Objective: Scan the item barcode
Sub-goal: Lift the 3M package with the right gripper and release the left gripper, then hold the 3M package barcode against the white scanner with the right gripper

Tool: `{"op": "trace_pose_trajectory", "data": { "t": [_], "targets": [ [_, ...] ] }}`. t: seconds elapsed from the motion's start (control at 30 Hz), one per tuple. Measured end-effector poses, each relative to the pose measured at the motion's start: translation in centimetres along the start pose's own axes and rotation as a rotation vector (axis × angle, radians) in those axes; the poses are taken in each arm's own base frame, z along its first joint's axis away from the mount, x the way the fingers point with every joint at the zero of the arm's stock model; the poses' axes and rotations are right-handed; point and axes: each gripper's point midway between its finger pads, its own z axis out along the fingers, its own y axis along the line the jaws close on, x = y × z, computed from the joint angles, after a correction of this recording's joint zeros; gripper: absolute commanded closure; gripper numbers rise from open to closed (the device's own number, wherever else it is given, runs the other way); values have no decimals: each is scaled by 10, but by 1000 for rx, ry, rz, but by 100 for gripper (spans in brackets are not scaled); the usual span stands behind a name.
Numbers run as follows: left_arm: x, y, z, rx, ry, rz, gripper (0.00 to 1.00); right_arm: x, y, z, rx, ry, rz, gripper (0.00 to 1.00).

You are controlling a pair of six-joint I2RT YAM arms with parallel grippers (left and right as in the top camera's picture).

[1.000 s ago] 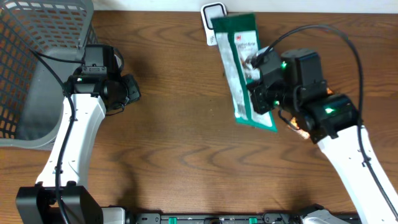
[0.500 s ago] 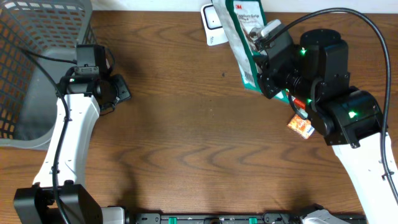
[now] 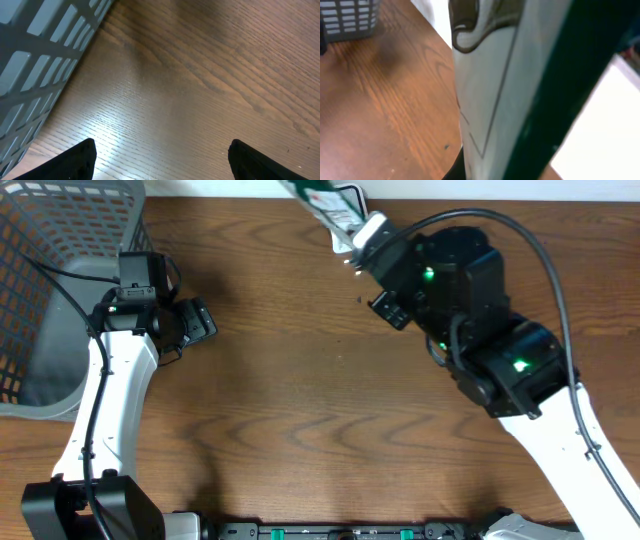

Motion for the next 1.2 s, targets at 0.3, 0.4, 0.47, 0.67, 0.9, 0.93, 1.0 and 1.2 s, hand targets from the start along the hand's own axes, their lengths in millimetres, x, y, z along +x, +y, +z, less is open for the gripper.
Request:
{"op": "trace_pose_trajectory", "data": {
  "t": [0.3,0.4,0.47,0.67,0.9,0.93,1.0,1.2],
  "targets": [
    [0,0,0,0,0,0,14,-37,4,19,104,-55,-150,99],
    [0,0,0,0,0,0,14,-45,-2,31,132,-6,-211,99],
    [0,0,0,0,0,0,13,-55,-6,37,141,13,-246,99],
    [0,0,0,0,0,0,13,-103,-30,49,224,-53,-310,99],
    [0,0,0,0,0,-1,13,-96,-19,113,257,-9,-426,99],
    [0,0,0,0,-1,0,13,-90,-16,132,269,6,-439,99],
    [0,0,0,0,-1,0,13,-78,-10,163,280,29,-460,99],
    [0,0,0,-1,0,0,13,-35,-15,240,343,72,-468,99]
  ]
}}
